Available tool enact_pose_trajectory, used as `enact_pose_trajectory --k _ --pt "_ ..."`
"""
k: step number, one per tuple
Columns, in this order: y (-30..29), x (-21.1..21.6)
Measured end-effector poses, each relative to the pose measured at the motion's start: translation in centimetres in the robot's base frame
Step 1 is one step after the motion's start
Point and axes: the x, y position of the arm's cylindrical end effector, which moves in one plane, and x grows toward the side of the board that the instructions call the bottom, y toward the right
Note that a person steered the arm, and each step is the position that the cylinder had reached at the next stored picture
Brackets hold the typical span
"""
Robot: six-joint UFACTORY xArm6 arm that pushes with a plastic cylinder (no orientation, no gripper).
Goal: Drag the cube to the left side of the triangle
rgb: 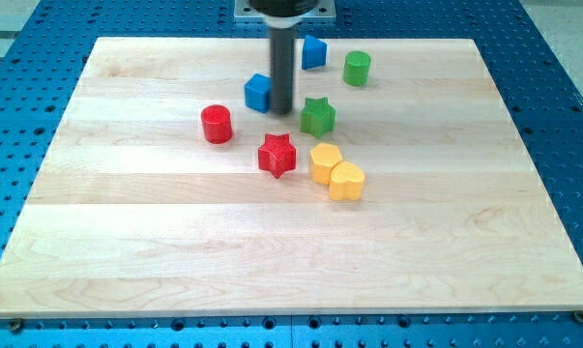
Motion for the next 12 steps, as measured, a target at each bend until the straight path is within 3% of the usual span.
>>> enact_pose_trajectory --k 1,3,4,5,6,7,9,10,12 --pt "-5.8 3.1" --pt "4.9 -1.3" --pt "3.7 0.4" --pt "-1.1 0.1" --pt "-3.4 -2.8" --pt "1.6 -8.0" --pt "-5.8 -3.1" --pt "-6.5 -7.7" --pt "-6.8 -12.9"
